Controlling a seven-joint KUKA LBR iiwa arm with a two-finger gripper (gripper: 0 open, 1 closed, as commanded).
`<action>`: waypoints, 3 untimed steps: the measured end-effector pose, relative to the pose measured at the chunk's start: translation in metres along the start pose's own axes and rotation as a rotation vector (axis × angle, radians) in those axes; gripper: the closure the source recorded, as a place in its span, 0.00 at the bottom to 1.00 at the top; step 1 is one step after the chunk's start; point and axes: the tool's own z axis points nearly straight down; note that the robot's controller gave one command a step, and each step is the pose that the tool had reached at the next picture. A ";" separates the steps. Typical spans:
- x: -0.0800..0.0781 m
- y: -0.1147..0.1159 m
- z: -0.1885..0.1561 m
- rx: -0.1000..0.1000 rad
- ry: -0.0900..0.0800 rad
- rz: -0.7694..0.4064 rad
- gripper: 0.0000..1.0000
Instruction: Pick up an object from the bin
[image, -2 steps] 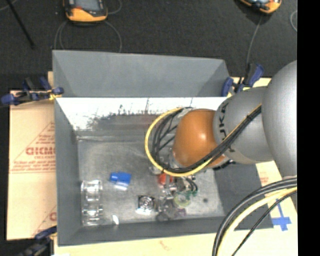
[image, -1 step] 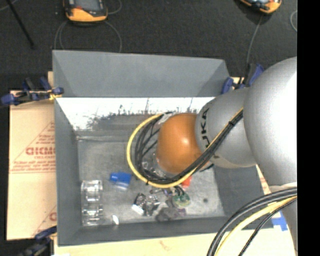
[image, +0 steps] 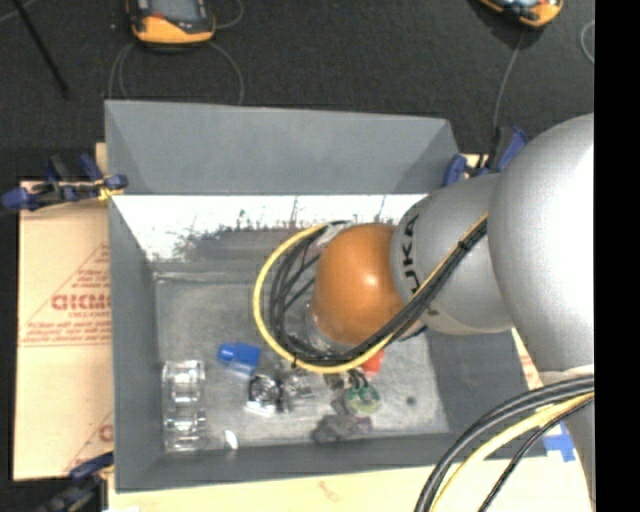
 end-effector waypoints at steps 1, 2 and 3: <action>-0.005 -0.043 -0.252 0.002 0.006 -0.121 1.00; -0.004 -0.041 -0.247 -0.001 0.014 -0.121 0.00; -0.006 -0.057 -0.083 -0.004 0.022 -0.357 0.00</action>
Offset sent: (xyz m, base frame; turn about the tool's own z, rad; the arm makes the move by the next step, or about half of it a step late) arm 0.0065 -0.0400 0.2465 -0.1241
